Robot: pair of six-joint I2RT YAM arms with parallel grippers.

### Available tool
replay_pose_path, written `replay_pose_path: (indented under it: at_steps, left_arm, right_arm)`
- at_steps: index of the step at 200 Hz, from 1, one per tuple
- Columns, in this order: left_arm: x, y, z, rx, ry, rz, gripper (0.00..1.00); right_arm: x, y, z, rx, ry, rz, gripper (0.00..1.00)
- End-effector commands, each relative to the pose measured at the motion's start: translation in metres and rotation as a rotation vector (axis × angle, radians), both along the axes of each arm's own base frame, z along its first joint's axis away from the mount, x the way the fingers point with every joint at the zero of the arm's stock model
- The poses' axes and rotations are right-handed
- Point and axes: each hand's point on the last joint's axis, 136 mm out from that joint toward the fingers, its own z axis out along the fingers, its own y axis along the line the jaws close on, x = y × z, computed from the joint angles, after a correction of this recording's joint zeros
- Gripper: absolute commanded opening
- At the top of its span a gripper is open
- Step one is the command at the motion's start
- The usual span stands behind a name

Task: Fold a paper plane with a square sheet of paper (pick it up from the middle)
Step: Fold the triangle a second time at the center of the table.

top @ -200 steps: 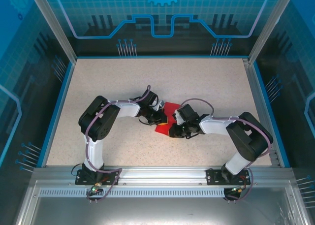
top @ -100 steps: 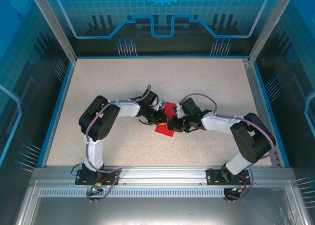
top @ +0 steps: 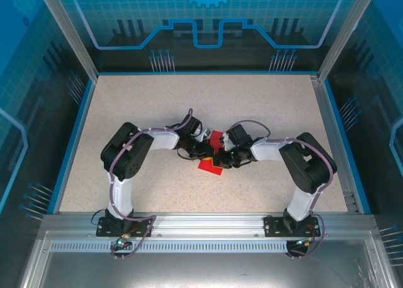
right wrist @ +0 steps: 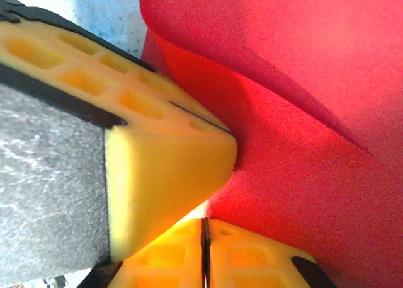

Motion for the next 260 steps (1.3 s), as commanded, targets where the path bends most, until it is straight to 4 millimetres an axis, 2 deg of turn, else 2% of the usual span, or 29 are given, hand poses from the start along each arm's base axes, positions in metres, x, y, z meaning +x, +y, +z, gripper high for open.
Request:
replay_pose_path:
  at_steps: [1, 51, 119, 165, 233, 260]
  left_arm:
    - [-0.037, 0.055, -0.078, 0.289, 0.158, 0.047, 0.05]
    - [-0.037, 0.060, -0.080, 0.297, 0.162, 0.054, 0.05]
    - [-0.033, 0.062, -0.078, 0.301, 0.161, 0.056, 0.05]
    - [-0.030, 0.063, -0.077, 0.309, 0.157, 0.052, 0.05]
    - [-0.032, 0.066, -0.082, 0.317, 0.164, 0.046, 0.05]
    - [-0.032, 0.065, -0.082, 0.316, 0.166, 0.043, 0.05]
  right_arm:
    - [-0.017, -0.018, -0.027, -0.088, 0.063, 0.010, 0.10]
    - [-0.042, -0.035, -0.031, -0.146, 0.101, 0.058, 0.10]
    - [-0.075, -0.040, -0.031, -0.172, 0.133, 0.130, 0.10]
    - [-0.088, -0.039, -0.029, -0.195, 0.137, 0.192, 0.09]
    - [-0.107, -0.052, -0.025, -0.277, 0.143, 0.239, 0.10]
    - [-0.107, -0.053, -0.021, -0.276, 0.137, 0.228, 0.09]
